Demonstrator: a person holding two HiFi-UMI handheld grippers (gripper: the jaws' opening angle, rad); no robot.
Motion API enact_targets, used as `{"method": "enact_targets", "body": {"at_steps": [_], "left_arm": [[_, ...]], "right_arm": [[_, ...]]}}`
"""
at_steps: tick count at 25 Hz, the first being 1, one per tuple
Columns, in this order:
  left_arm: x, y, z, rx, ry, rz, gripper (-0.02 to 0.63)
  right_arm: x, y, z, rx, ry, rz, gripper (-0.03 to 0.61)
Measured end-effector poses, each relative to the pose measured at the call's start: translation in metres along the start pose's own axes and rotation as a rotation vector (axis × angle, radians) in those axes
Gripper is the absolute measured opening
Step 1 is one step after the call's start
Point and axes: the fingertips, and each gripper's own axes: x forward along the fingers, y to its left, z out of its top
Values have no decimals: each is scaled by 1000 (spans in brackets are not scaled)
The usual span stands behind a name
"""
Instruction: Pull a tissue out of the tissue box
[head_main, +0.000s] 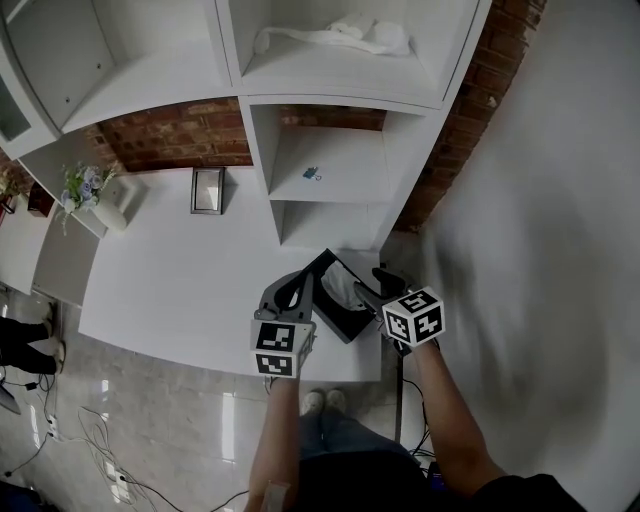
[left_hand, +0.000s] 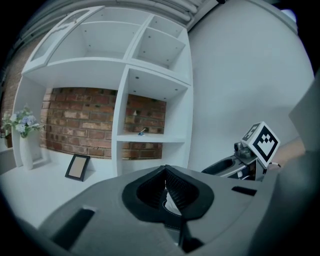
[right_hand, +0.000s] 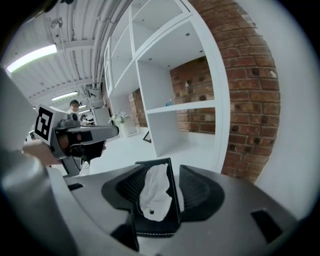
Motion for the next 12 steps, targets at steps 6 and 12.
{"method": "enact_targets", "body": {"at_steps": [6,12], "left_arm": [[5,5,-6,-14,14,3,9],[7,10,-8,-34,18,9,8]], "right_arm": [[18,-1,-20,-69,203,70,207],[31,2,-38,-169,374,102,207]]}}
